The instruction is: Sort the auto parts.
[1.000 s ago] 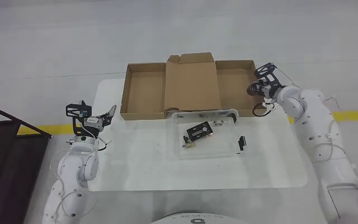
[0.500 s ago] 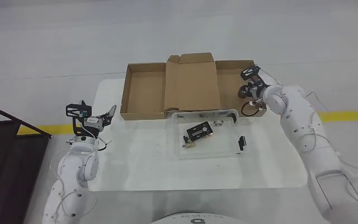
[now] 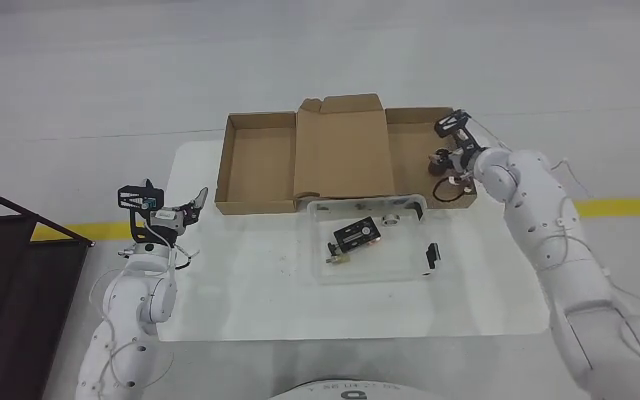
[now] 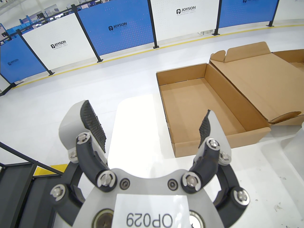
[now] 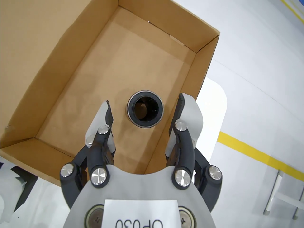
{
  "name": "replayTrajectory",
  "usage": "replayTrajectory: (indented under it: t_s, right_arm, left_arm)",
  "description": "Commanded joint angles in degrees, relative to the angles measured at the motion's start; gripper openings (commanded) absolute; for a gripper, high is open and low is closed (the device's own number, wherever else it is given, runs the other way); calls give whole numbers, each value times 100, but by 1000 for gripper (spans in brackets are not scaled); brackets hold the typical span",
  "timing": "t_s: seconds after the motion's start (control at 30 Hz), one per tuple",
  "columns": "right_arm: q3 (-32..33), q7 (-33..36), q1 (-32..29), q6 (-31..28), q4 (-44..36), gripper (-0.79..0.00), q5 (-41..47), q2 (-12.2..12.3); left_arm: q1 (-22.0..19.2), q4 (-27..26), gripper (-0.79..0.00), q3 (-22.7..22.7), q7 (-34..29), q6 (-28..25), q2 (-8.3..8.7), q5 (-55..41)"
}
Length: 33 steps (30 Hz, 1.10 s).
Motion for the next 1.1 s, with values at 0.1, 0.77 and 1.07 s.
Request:
replayTrajectory:
  t_s: [0.1,0.77,1.07]
  right_arm:
    - [745,-481,-531,-644,-821,-249,627,174]
    - [1839,-998,-2199,-3766,-2230,0,2729,543]
    - [1839,-998,-2199,-3766,-2230,0,2729,543]
  left_arm:
    - [0,0,0,0,0,0,0,0]
    - [0,0,0,0,0,0,0,0]
    - [149,-289,0,130,-104,-664,13,-70]
